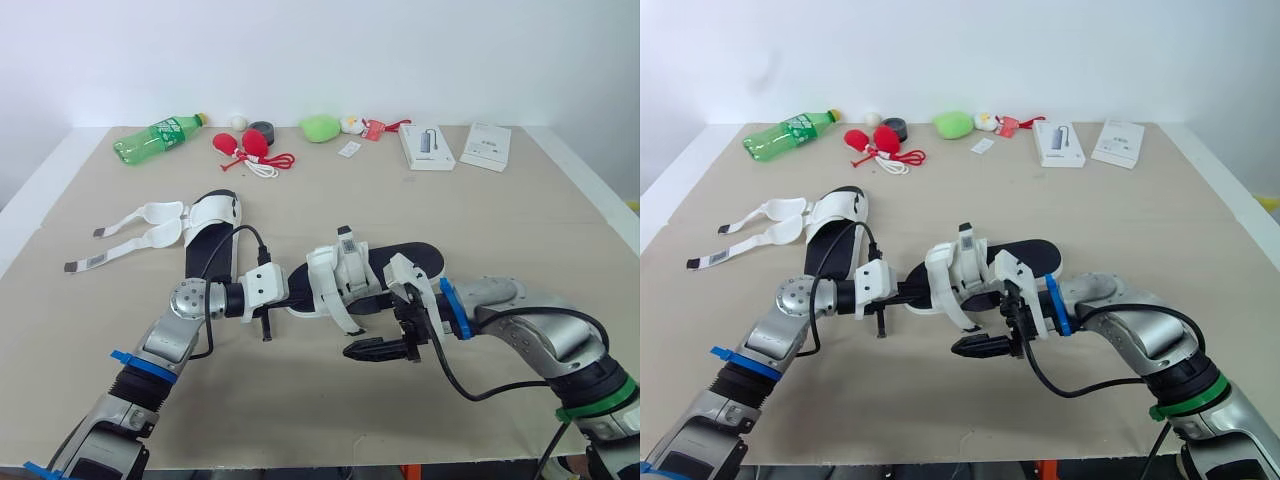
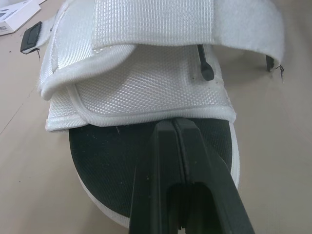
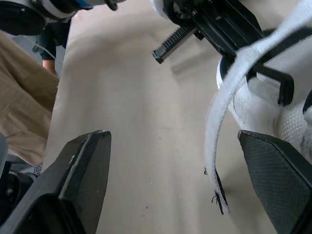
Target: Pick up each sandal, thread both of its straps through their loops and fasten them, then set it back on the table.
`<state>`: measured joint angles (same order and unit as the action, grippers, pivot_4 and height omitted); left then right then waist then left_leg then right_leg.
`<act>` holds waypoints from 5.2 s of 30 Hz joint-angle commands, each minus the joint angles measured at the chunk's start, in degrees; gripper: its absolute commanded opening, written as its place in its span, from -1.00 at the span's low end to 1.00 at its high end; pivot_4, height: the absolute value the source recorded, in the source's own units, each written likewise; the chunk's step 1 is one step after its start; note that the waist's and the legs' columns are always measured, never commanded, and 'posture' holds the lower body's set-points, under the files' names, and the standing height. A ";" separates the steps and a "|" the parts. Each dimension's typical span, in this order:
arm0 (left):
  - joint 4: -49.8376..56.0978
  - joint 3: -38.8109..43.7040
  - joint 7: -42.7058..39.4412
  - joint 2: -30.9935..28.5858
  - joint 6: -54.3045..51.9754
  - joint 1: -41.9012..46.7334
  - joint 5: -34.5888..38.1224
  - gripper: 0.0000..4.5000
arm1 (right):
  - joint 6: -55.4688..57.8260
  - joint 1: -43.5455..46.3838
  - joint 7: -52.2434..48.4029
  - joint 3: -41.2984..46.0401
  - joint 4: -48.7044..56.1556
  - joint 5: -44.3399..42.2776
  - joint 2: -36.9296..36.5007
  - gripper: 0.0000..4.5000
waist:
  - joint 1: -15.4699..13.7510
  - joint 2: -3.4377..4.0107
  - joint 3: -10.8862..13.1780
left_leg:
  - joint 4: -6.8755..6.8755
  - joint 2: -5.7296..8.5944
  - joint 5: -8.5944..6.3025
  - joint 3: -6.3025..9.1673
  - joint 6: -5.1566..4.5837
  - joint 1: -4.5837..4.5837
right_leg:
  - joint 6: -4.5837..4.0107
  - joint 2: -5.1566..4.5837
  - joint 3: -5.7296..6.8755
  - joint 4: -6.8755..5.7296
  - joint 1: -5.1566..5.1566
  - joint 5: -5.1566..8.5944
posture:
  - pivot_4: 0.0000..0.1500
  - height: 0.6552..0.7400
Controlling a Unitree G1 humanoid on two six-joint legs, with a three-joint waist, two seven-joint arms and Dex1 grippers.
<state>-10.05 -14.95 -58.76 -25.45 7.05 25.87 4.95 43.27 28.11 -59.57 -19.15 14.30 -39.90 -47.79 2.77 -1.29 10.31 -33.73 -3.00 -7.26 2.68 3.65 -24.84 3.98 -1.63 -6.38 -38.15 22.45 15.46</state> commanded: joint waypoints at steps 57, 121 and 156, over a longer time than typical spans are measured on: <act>-1.01 -2.98 1.68 1.58 1.23 -1.51 -3.36 -1.00 | 49.23 29.38 26.64 20.29 -39.38 -17.89 20.20 -0.90 | -0.03 -0.07 -0.03 | -0.33 0.00 0.03 0.11 -0.05 -0.83 | 0.38 0.06 0.02 -0.01 0.65 -0.43 | 1.00 1.00; -1.82 -3.20 2.33 1.74 1.62 -2.13 -4.19 -1.00 | 28.65 22.56 11.15 5.87 -10.68 -0.18 13.59 -0.99 | -0.21 -0.08 -0.09 | -0.31 0.00 -0.04 0.11 -0.13 -0.81 | 0.22 0.04 0.05 0.03 0.62 -0.22 | 1.00 1.00; -3.16 -3.60 0.78 1.31 2.03 -0.74 -4.11 -1.00 | 18.31 3.74 -0.64 8.09 1.00 -0.01 2.87 0.87 | -0.10 -0.11 -0.20 | -0.53 0.00 -0.14 -0.02 -0.03 -0.68 | 0.12 -0.02 0.00 0.06 0.51 -0.17 | 1.00 1.00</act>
<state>-11.80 -16.03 -56.72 -23.65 10.16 26.59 2.54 61.62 30.30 -61.02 -13.16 15.04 -39.56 -45.15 2.67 -1.40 10.11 -34.26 -2.99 -7.40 2.67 3.62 -25.53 4.10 -1.64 -6.39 -38.09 22.97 15.29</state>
